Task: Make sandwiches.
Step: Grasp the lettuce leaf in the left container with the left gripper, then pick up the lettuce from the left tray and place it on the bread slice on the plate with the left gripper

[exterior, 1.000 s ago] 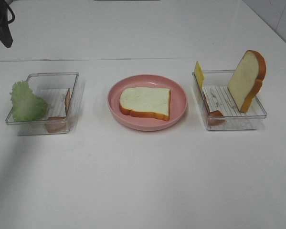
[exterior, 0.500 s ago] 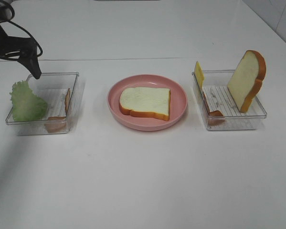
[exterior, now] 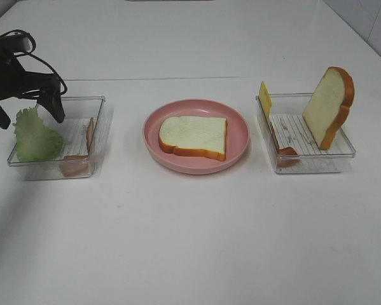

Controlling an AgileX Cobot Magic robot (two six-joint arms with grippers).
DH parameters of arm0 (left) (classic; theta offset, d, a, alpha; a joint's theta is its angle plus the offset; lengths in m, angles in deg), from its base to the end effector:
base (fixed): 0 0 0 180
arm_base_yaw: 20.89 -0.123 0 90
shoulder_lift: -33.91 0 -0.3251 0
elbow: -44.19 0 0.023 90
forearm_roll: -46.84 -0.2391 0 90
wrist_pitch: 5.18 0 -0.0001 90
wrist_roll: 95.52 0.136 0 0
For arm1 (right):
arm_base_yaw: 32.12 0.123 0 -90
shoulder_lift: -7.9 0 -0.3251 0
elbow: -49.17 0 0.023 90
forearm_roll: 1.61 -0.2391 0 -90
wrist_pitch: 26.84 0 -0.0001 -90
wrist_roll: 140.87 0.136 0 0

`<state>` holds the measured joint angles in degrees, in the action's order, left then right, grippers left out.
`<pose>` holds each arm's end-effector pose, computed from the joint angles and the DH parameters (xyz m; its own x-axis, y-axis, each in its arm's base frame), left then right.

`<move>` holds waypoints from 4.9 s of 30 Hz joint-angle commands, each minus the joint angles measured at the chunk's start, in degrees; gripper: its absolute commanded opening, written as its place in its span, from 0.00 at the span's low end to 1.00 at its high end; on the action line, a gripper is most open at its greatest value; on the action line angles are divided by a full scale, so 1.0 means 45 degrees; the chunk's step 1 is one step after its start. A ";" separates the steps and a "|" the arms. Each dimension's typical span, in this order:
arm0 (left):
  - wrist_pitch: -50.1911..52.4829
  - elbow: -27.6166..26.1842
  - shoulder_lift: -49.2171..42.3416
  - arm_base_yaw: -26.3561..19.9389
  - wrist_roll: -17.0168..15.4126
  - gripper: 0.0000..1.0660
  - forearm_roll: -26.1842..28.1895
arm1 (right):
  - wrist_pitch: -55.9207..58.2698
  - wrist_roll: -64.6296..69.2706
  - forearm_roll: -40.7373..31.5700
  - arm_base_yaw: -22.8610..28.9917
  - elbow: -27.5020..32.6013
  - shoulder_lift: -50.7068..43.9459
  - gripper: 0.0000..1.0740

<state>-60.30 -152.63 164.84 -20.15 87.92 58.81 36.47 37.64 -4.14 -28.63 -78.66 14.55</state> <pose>0.4666 -0.0292 0.1605 -0.9813 -0.0470 -0.1866 -0.0132 0.9839 -0.1784 -0.0155 0.0044 0.2318 -0.5299 -0.0385 -0.8472 -0.0974 0.9951 0.0157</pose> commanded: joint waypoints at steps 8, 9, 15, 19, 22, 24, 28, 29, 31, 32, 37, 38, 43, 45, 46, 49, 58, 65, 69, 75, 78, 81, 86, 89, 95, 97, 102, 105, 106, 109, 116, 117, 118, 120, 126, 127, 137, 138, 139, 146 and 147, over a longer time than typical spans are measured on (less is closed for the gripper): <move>0.0038 0.0089 0.0178 -0.0025 -0.0255 0.89 -0.0611 | 0.0038 -0.0013 -0.0038 -0.0038 -0.0064 -0.0458 0.92; 0.0000 0.0089 0.0178 -0.0025 -0.0471 0.84 -0.0764 | 0.0038 -0.0013 -0.0038 -0.0038 -0.0064 -0.0458 0.92; 0.0000 0.0089 0.0178 -0.0025 -0.0917 0.60 -0.0904 | 0.0038 -0.0013 -0.0038 -0.0038 -0.0064 -0.0458 0.92; 0.0025 0.0089 0.0178 -0.0025 -0.1248 0.49 -0.0968 | 0.0038 -0.0013 -0.0038 -0.0038 -0.0064 -0.0458 0.92; 0.0025 0.0089 0.0178 -0.0025 -0.1350 0.33 -0.1044 | 0.0038 -0.0013 -0.0038 -0.0038 -0.0064 -0.0458 0.92; 0.0051 0.0089 0.0178 -0.0025 -0.1350 0.30 -0.1044 | 0.0038 -0.0013 -0.0038 -0.0038 -0.0064 -0.0458 0.92; 0.0064 0.0089 0.0178 -0.0025 -0.1350 0.08 -0.1044 | 0.0038 -0.0013 -0.0038 -0.0038 -0.0064 -0.0458 0.92; 0.0064 0.0089 0.0178 -0.0025 -0.1350 0.08 -0.1044 | 0.0038 -0.0013 -0.0038 -0.0038 -0.0064 -0.0458 0.92; 0.0089 0.0089 0.0178 -0.0013 -0.1324 0.00 -0.1082 | 0.0038 -0.0013 -0.0038 -0.0038 -0.0064 -0.0458 0.92; 0.0089 0.0089 0.0178 -0.0013 -0.1324 0.00 -0.1082 | 0.0038 -0.0013 -0.0038 -0.0038 -0.0064 -0.0458 0.92; 0.0115 0.0089 0.0178 -0.0013 -0.1337 0.00 -0.1082 | 0.0038 -0.0013 -0.0038 -0.0038 -0.0064 -0.0458 0.92; 0.0076 0.0089 0.0166 -0.0013 -0.1337 0.00 -0.1082 | 0.0038 -0.0013 -0.0038 -0.0038 -0.0064 -0.0458 0.92; 0.0038 0.0025 -0.0127 -0.0013 -0.1337 0.00 -0.1044 | 0.0038 -0.0013 -0.0038 -0.0038 -0.0064 -0.0458 0.92; 0.0000 -0.0089 -0.0306 -0.0013 -0.1337 0.00 -0.1031 | 0.0038 -0.0013 -0.0038 -0.0038 -0.0064 -0.0458 0.92; -0.0025 -0.0216 -0.0382 -0.0013 -0.1337 0.00 -0.1019 | 0.0038 -0.0013 -0.0038 -0.0038 -0.0064 -0.0458 0.92; -0.0166 -0.0726 -0.0802 0.0013 -0.1337 0.00 -0.0662 | 0.0038 -0.0013 -0.0038 -0.0038 -0.0064 -0.0458 0.92; -0.0688 -0.2610 -0.1439 0.0522 -0.1299 0.00 -0.0051 | 0.0038 -0.0013 -0.0038 -0.0038 -0.0064 -0.0458 0.92; -0.0509 -0.3756 -0.1464 0.1655 -0.1311 0.00 0.0267 | 0.0038 -0.0013 -0.0038 -0.0038 -0.0064 -0.0458 0.92; 0.0535 -0.3871 -0.1413 0.2610 -0.1311 0.00 0.1286 | 0.0038 -0.0013 -0.0038 -0.0038 -0.0064 -0.0458 0.92; 0.1553 -0.3871 -0.1006 0.3616 -0.1070 0.00 0.2903 | 0.0038 -0.0013 -0.0038 -0.0038 -0.0064 -0.0458 0.92; 0.1884 -0.3871 -0.0726 0.4163 -0.0764 0.00 0.3603 | 0.0038 -0.0013 -0.0038 -0.0038 -0.0064 -0.0458 0.92; 0.2063 -0.3871 -0.0509 0.4520 -0.0497 0.00 0.4023 | 0.0038 -0.0013 -0.0038 -0.0038 -0.0064 -0.0458 0.92; 0.2572 -0.3871 0.0395 0.5615 0.0306 0.00 0.5055 | 0.0038 -0.0013 -0.0038 -0.0038 -0.0064 -0.0458 0.92; 0.2712 -0.3871 0.0917 0.5971 0.0713 0.00 0.5895 | 0.0038 -0.0013 -0.0038 -0.0038 -0.0064 -0.0458 0.92; 0.2712 -0.3871 0.1961 0.6086 0.1681 0.00 0.8098 | 0.0038 -0.0013 -0.0038 -0.0038 -0.0064 -0.0458 0.92; 0.2674 -0.3871 0.2266 0.6073 0.1859 0.00 0.8251 | 0.0038 -0.0013 -0.0038 -0.0038 -0.0064 -0.0458 0.92; 0.2343 -0.3871 0.2916 0.6048 0.1948 0.00 0.7958 | 0.0038 -0.0013 -0.0038 -0.0038 -0.0064 -0.0458 0.92; 0.2088 -0.3871 0.3158 0.6048 0.1935 0.00 0.7347 | 0.0038 -0.0013 -0.0038 -0.0038 -0.0064 -0.0458 0.92; 0.2088 -0.3871 0.3158 0.6048 0.1935 0.00 0.7347 | 0.0038 -0.0013 -0.0038 -0.0038 -0.0064 -0.0458 0.92; 0.1999 -0.3871 0.3196 0.6048 0.1859 0.00 0.6455 | 0.0038 -0.0013 -0.0038 -0.0038 -0.0064 -0.0458 0.92; 0.2012 -0.3871 0.3196 0.5882 0.1171 0.00 0.4724 | 0.0038 -0.0013 -0.0038 -0.0038 -0.0064 -0.0458 0.92; 0.2012 -0.3871 0.3196 0.5882 0.1171 0.00 0.4724 | 0.0038 -0.0013 -0.0038 -0.0038 -0.0064 -0.0458 0.92; 0.2037 -0.3871 0.3196 0.5882 0.1171 0.00 0.4698 | 0.0038 -0.0013 -0.0038 -0.0038 -0.0064 -0.0458 0.92; 0.2088 -0.3871 0.3196 0.5882 0.1171 0.00 0.4635 | 0.0038 -0.0013 -0.0038 -0.0038 -0.0064 -0.0458 0.92; 0.2470 -0.3871 0.3196 0.5882 0.1184 0.00 0.4202 | 0.0038 -0.0013 -0.0038 -0.0038 -0.0064 -0.0458 0.92; 0.2470 -0.3871 0.3196 0.5882 0.1184 0.00 0.4202 | 0.0038 -0.0013 -0.0038 -0.0038 -0.0064 -0.0458 0.92; 0.2979 -0.3871 0.3170 0.5882 0.1184 0.28 0.3476 | 0.0038 -0.0013 -0.0038 -0.0038 -0.0064 -0.0458 0.92; 0.2979 -0.3871 0.3170 0.5882 0.1184 0.28 0.3476 | 0.0038 -0.0013 -0.0038 -0.0038 -0.0064 -0.0458 0.92; 0.2954 -0.3871 0.3158 0.5882 0.1171 0.37 0.3387 | 0.0038 -0.0013 -0.0038 -0.0038 -0.0064 -0.0458 0.92; 0.2941 -0.3960 0.2597 0.5882 0.1171 0.96 0.2903 | 0.0038 -0.0013 -0.0038 -0.0038 -0.0064 -0.0458 0.92; 0.2839 -0.4176 0.2394 0.5882 0.1120 0.96 0.2546 | 0.0038 -0.0013 -0.0038 -0.0038 -0.0064 -0.0458 0.92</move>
<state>-47.24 -170.04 177.73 6.27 93.48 71.87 36.47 37.64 -4.14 -28.63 -78.66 14.55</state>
